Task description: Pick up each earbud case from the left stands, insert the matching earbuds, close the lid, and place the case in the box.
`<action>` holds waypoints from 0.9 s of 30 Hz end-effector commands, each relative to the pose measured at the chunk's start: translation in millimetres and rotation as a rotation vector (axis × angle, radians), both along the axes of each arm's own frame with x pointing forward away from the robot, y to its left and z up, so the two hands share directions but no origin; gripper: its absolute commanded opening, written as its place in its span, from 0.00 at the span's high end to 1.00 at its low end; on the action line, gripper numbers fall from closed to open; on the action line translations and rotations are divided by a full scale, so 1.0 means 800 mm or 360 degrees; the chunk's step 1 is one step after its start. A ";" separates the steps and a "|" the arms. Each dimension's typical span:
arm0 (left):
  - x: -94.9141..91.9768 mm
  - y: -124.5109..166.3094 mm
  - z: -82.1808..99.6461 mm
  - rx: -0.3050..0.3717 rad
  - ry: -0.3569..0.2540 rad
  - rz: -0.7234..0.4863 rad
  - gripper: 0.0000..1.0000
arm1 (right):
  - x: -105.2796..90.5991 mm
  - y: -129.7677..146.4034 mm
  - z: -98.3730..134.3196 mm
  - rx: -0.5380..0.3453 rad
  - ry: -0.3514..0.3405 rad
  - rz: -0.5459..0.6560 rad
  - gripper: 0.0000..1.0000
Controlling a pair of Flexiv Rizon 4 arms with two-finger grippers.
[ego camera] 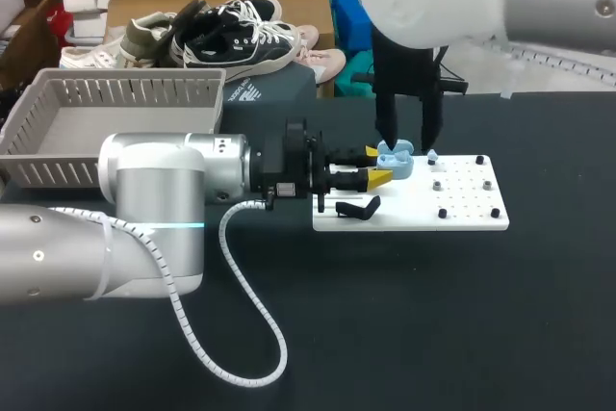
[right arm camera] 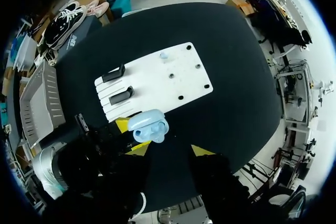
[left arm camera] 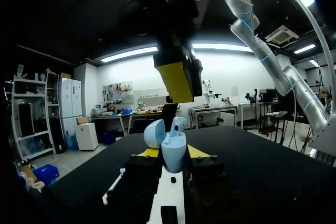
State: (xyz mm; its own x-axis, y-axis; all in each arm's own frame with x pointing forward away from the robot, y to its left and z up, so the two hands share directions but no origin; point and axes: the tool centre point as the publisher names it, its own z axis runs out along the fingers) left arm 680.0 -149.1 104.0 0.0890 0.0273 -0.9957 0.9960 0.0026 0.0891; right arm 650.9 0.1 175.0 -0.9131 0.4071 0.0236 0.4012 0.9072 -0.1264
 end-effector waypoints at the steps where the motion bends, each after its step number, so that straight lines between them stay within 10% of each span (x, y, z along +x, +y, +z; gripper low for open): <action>1: -0.002 0.000 0.000 0.0000 -0.0002 0.0007 1.00 | -0.015 -0.002 0.003 0.0041 -0.0017 0.0016 0.55; 27: -0.002 0.000 0.000 0.0000 -0.0002 0.0007 1.00 | -0.031 0.005 -0.026 0.0037 0.0071 0.0071 0.51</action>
